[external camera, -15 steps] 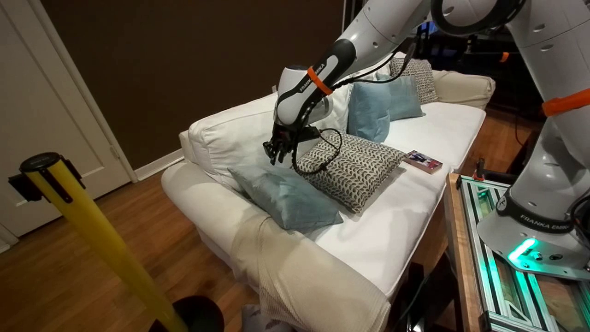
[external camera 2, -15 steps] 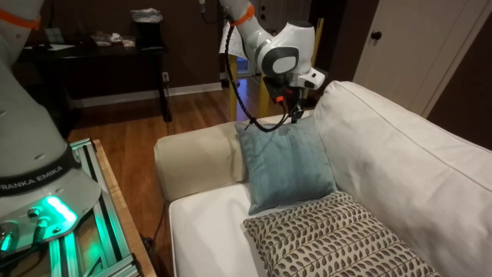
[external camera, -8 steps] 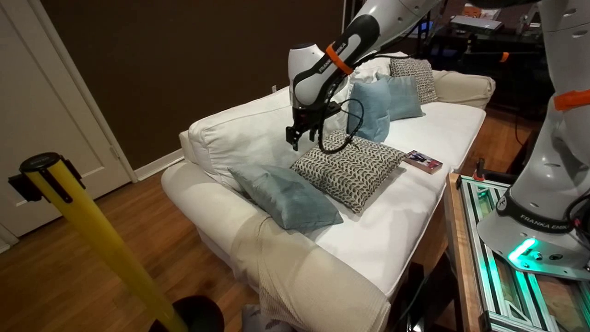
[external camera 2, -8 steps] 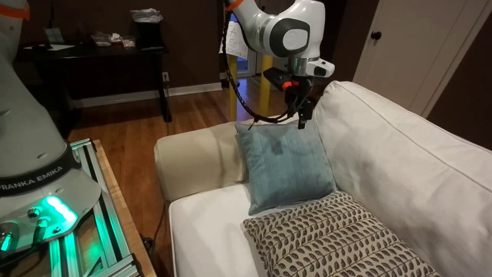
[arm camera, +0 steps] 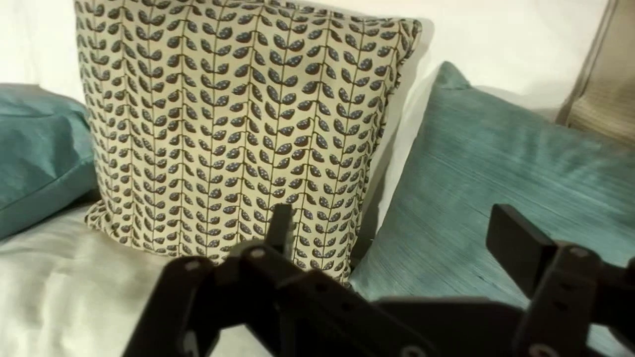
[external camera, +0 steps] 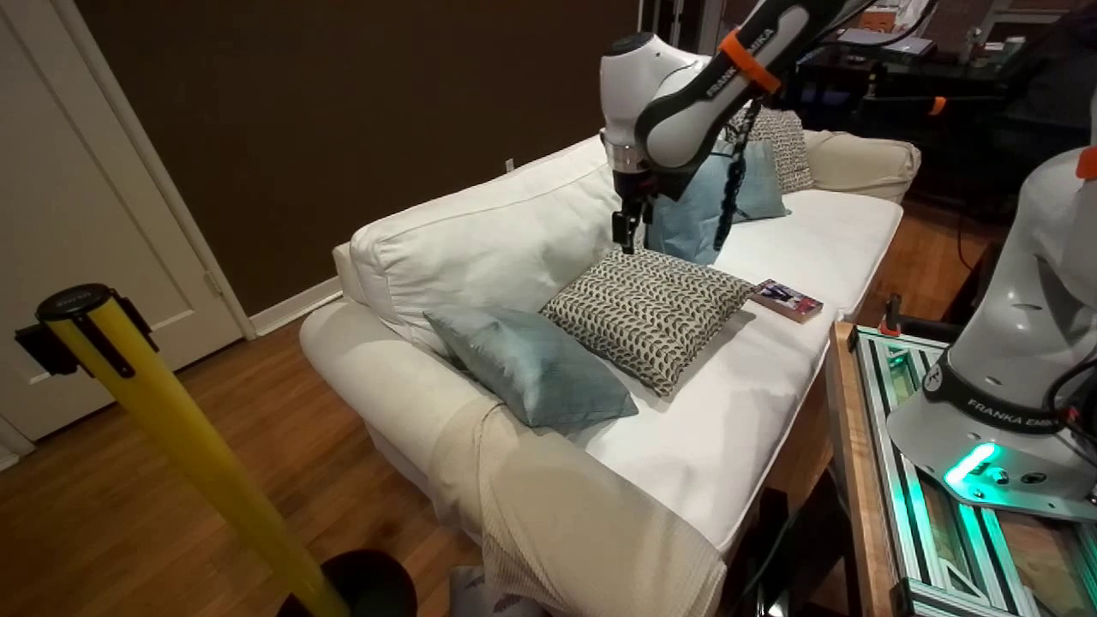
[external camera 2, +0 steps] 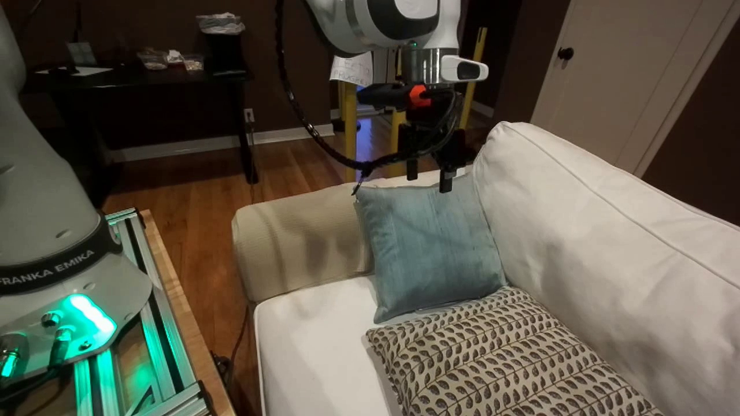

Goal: Lean the blue pillow against the sofa's left arm

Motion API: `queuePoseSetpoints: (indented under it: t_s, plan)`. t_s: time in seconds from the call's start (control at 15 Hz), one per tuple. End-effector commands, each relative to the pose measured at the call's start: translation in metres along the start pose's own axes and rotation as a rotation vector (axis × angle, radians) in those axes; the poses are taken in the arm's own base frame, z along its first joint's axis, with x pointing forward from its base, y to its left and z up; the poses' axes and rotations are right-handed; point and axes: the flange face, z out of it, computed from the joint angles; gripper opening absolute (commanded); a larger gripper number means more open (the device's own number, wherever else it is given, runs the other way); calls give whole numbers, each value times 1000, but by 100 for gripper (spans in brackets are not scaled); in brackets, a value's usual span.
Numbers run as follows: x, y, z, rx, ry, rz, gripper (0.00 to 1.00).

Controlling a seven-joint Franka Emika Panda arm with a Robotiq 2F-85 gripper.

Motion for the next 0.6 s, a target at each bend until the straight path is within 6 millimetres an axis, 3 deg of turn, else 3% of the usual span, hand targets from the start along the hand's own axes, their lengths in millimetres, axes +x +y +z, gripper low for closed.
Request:
queuePoseSetpoints:
  t_s: [0.0, 0.13, 0.2, 0.33, 0.53]
  plan:
    - [-62, 10, -36, -29, 91, -94, 100]
    - [-87, 19, -55, -7, 89, -162, 100]
    - [-51, 15, -38, -21, 70, -96, 100]
    - [-60, 21, -50, -17, 93, -93, 100]
    - [-56, 16, -44, -20, 80, -102, 100]
